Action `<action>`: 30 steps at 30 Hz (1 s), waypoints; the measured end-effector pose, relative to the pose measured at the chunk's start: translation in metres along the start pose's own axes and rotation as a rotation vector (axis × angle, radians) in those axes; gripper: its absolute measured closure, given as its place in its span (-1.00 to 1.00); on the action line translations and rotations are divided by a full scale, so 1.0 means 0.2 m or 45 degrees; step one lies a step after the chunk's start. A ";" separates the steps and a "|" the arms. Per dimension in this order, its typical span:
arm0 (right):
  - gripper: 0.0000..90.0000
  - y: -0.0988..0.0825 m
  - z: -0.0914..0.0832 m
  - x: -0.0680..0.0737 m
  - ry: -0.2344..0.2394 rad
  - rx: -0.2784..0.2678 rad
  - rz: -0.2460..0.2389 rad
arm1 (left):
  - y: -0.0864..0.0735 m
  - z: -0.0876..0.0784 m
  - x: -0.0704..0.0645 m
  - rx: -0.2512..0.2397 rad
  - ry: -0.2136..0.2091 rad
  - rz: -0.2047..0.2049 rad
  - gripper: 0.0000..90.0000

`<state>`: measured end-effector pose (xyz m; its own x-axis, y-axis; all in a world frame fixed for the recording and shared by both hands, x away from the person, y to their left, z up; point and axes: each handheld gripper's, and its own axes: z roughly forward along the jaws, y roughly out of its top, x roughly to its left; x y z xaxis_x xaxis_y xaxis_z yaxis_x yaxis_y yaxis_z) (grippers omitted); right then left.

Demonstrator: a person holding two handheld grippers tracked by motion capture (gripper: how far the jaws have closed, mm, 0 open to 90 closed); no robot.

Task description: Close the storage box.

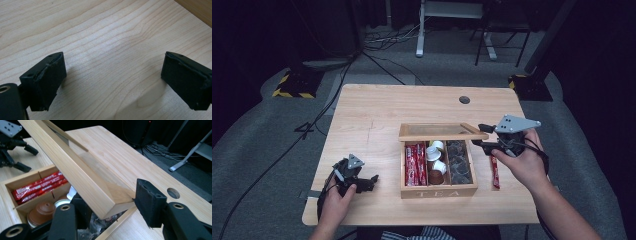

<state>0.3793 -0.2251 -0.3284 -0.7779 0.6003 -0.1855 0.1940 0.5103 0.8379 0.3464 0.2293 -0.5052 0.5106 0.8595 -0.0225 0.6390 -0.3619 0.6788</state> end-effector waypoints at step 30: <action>-0.08 -0.26 0.01 0.20 -0.046 0.052 -0.126 | 0.00 0.00 0.00 0.004 0.008 -0.006 -0.87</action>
<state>0.3394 -0.2259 -0.3802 -0.7724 0.5674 -0.2854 0.1421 0.5924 0.7930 0.3462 0.2284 -0.5052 0.5042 0.8633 -0.0213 0.6432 -0.3590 0.6763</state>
